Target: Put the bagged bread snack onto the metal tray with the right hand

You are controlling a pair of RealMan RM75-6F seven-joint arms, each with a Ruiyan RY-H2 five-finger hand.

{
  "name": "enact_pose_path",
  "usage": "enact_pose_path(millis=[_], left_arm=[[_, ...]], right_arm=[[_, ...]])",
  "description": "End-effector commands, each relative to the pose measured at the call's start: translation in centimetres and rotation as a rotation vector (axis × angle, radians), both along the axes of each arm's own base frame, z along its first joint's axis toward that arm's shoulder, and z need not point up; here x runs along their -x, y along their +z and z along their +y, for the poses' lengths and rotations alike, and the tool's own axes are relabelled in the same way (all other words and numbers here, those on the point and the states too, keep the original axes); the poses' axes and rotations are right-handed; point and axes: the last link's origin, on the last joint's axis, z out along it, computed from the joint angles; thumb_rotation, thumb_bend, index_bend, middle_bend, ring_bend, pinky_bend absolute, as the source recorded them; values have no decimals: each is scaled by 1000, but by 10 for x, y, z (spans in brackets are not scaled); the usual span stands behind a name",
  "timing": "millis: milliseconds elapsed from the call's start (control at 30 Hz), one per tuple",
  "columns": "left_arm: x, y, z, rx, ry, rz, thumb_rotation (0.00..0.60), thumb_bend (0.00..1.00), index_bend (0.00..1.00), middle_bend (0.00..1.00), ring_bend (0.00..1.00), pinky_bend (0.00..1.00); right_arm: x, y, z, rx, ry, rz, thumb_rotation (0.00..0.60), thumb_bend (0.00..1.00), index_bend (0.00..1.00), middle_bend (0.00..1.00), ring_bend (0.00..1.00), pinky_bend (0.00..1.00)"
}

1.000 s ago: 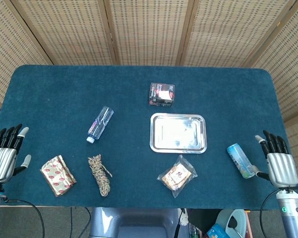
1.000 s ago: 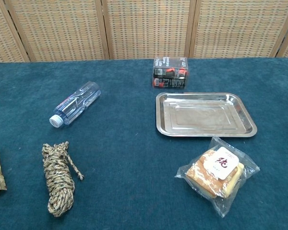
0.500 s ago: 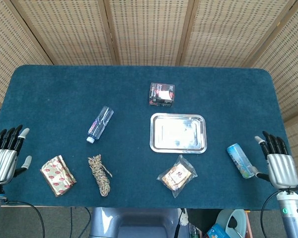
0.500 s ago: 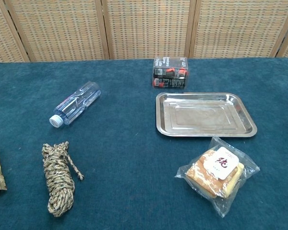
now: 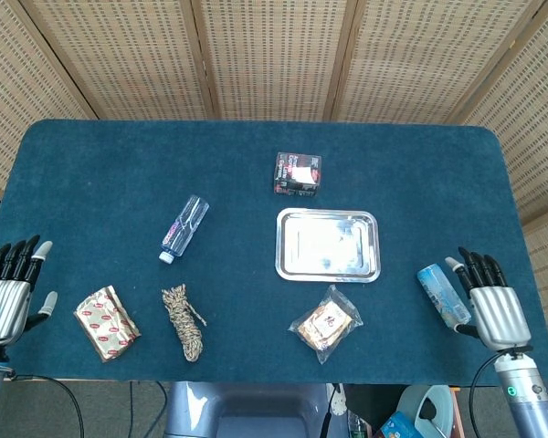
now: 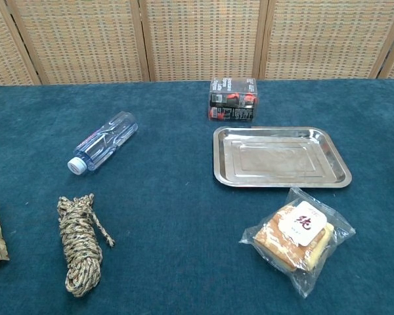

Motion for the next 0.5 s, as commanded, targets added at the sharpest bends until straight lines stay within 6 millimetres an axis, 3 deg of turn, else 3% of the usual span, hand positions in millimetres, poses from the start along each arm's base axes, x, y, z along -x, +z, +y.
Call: enact_pose_path(millis=[33,500], left_arm=[[1,-1,-3,-5,9,0,585,408,0,0,0,0],[0,-1,-15,-37,38,9,585,410,0,0,0,0]], right_arm=[[-8,-8,2,-51,45,3,600,224,103,0,0,0],[-42,-42,8,-219,260,50,600,224,80,0,0,0]])
